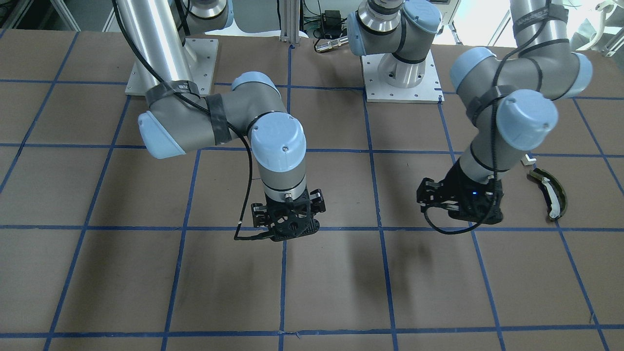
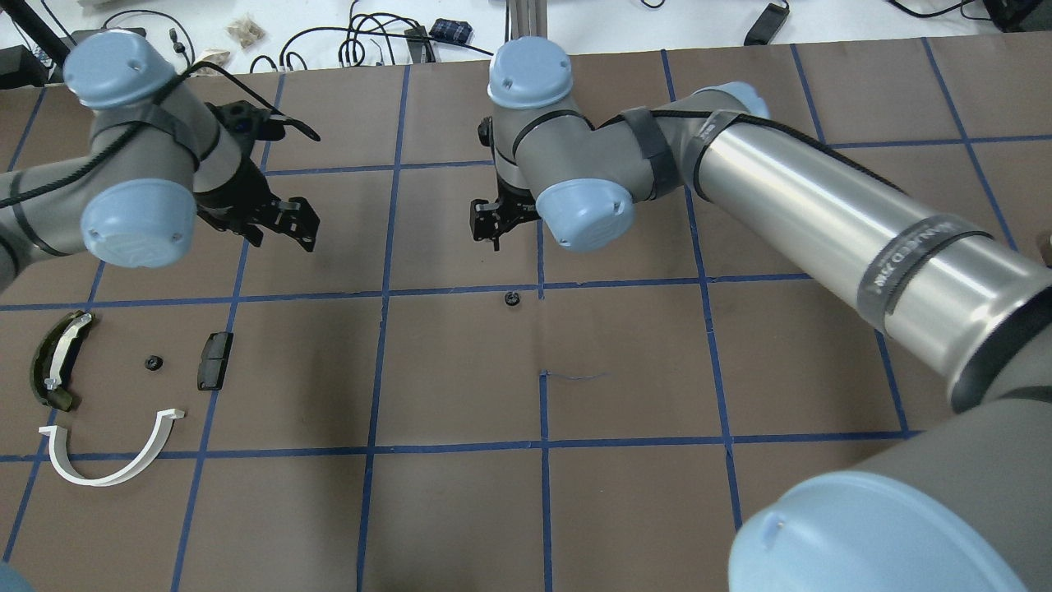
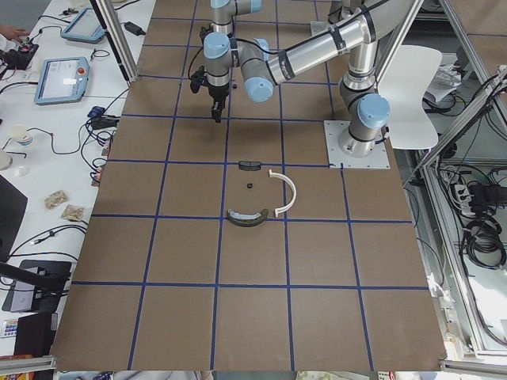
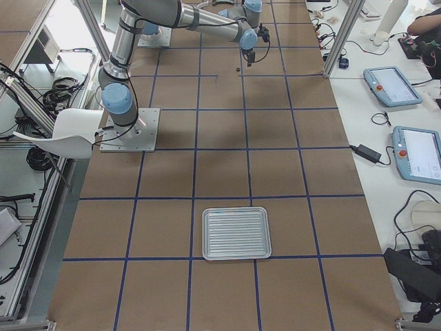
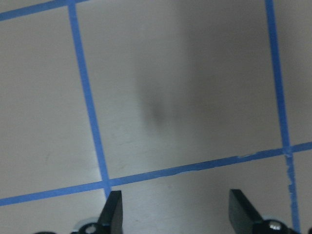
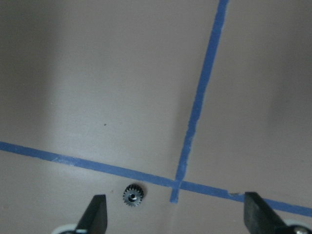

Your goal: Place bearing gear from tray to pile

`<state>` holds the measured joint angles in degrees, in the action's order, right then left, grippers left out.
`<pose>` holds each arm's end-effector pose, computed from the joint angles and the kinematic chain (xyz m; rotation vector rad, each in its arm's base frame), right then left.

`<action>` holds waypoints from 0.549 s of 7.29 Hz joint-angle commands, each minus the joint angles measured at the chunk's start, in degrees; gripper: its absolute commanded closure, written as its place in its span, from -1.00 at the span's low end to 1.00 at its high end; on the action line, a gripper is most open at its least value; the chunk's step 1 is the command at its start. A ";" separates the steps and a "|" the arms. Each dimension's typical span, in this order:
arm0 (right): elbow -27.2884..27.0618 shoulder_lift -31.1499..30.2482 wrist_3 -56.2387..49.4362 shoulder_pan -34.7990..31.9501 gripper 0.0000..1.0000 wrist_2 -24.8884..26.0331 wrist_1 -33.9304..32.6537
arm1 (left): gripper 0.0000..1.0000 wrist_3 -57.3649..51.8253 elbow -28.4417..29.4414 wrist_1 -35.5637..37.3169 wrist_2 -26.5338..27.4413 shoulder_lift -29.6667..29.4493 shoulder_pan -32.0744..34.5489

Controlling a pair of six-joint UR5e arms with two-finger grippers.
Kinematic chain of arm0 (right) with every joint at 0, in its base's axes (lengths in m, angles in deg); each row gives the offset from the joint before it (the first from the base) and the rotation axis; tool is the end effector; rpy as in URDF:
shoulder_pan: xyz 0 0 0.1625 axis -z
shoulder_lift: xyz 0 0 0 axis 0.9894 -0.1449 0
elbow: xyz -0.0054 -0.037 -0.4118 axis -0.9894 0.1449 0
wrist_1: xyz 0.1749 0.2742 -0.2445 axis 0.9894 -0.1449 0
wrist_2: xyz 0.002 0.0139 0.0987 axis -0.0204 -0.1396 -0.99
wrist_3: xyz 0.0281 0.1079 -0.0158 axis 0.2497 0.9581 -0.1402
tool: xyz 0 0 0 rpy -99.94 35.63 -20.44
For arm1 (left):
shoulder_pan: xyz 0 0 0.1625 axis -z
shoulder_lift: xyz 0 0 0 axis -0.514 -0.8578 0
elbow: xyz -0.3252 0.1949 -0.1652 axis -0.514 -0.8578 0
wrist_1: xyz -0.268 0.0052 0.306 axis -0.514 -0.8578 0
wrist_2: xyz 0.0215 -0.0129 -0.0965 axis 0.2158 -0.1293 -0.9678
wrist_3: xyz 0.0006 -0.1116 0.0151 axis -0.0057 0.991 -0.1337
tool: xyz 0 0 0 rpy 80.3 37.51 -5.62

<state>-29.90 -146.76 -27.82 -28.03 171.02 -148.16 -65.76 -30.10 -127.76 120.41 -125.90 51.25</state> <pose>0.3505 -0.5673 0.2663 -0.2863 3.0674 -0.0630 -0.0636 -0.5403 0.2704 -0.2071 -3.1086 0.0310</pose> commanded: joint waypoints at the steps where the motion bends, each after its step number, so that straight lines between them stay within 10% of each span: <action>1: -0.01 -11.19 -1.01 7.09 -1.00 0.13 12.64 | -0.63 13.70 -4.34 6.25 -1.20 -0.38 7.60; 4: -0.88 -25.39 -12.62 17.39 -1.00 0.31 28.00 | -0.63 29.54 -1.28 6.37 -0.95 -4.68 18.85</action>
<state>-30.48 -167.53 -38.02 -14.61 171.51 -124.34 -43.27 -32.90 -121.59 119.52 -128.34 65.45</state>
